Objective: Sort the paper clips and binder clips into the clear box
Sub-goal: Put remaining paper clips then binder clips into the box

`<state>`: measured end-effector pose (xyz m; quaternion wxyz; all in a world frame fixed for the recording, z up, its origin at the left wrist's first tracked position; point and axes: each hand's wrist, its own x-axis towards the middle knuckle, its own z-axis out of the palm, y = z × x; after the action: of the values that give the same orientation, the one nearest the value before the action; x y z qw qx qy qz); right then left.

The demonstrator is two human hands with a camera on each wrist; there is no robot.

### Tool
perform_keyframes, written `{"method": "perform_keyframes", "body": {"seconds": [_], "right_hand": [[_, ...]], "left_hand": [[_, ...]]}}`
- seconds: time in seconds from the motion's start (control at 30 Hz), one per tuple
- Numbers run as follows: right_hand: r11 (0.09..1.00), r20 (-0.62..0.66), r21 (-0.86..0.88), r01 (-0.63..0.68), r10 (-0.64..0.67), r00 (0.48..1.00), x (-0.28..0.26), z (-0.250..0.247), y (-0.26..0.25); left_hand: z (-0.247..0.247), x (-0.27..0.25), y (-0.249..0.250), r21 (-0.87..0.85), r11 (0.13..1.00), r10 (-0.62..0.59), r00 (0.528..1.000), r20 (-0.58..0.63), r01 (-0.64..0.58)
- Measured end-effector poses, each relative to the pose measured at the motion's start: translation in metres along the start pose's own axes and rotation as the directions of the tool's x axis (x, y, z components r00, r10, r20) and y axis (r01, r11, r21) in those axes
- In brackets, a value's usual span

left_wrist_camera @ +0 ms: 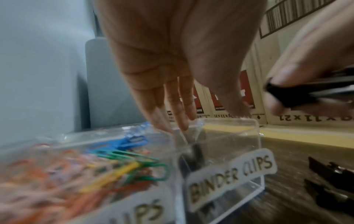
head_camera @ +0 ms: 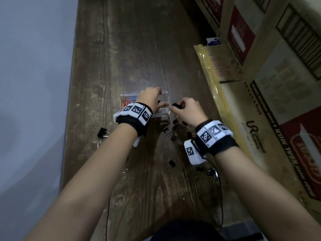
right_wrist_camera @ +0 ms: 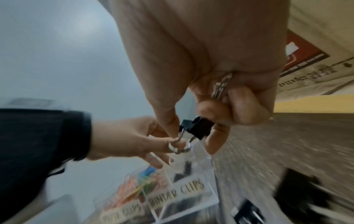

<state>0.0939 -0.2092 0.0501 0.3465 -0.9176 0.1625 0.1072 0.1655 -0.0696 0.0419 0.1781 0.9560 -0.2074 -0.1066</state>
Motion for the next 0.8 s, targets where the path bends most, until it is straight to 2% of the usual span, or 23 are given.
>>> {"method": "perform_keyframes", "body": {"seconds": [0.07, 0.17, 0.2, 0.27, 0.33, 0.43, 0.53, 0.57, 0.63, 0.7, 0.8], "right_hand": [[0.998, -0.017, 0.019, 0.053, -0.053, 0.998, 0.016, -0.002, -0.017], [0.981, -0.022, -0.027, 0.19, -0.191, 0.981, 0.033, 0.003, -0.043], [0.965, 0.003, -0.078, 0.251, -0.252, 0.968, 0.036, 0.006, -0.052], [0.902, 0.083, -0.216, 0.373, -0.364, 0.928, 0.04, 0.014, -0.065], [0.821, 0.168, -0.351, 0.45, -0.418, 0.893, 0.042, 0.024, -0.07], [0.732, 0.254, -0.489, 0.474, -0.4, 0.88, 0.042, 0.035, -0.067], [0.709, 0.218, -0.541, 0.452, -0.401, 0.89, 0.031, 0.038, -0.07], [0.675, 0.184, -0.574, 0.463, -0.445, 0.877, 0.024, 0.04, -0.074], [0.587, 0.154, -0.62, 0.52, -0.559, 0.815, 0.007, 0.051, -0.083], [0.555, 0.218, -0.565, 0.611, -0.614, 0.759, -0.013, 0.072, -0.093], [0.617, 0.434, -0.365, 0.697, -0.55, 0.714, -0.033, 0.109, -0.097]], "left_hand": [[-0.011, -0.013, -0.011, -0.122, 0.992, 0.009, 0.996, -0.084, -0.02], [-0.019, -0.04, -0.039, -0.366, 0.931, -0.089, 0.966, -0.243, -0.006], [-0.02, -0.051, -0.049, -0.421, 0.907, -0.143, 0.953, -0.268, 0.018], [-0.018, -0.076, -0.072, -0.489, 0.867, -0.236, 0.94, -0.246, 0.09], [-0.012, -0.103, -0.095, -0.499, 0.844, -0.323, 0.928, -0.185, 0.195], [-0.002, -0.141, -0.127, -0.481, 0.809, -0.454, 0.878, -0.151, 0.336], [0.008, -0.166, -0.142, -0.427, 0.791, -0.518, 0.851, -0.084, 0.439], [0.01, -0.172, -0.143, -0.427, 0.781, -0.526, 0.849, -0.058, 0.455], [0.014, -0.179, -0.142, -0.409, 0.785, -0.516, 0.856, -0.014, 0.466], [0.016, -0.182, -0.139, -0.359, 0.801, -0.51, 0.86, 0.008, 0.479], [0.021, -0.184, -0.132, -0.272, 0.826, -0.516, 0.857, -0.012, 0.493]]}}
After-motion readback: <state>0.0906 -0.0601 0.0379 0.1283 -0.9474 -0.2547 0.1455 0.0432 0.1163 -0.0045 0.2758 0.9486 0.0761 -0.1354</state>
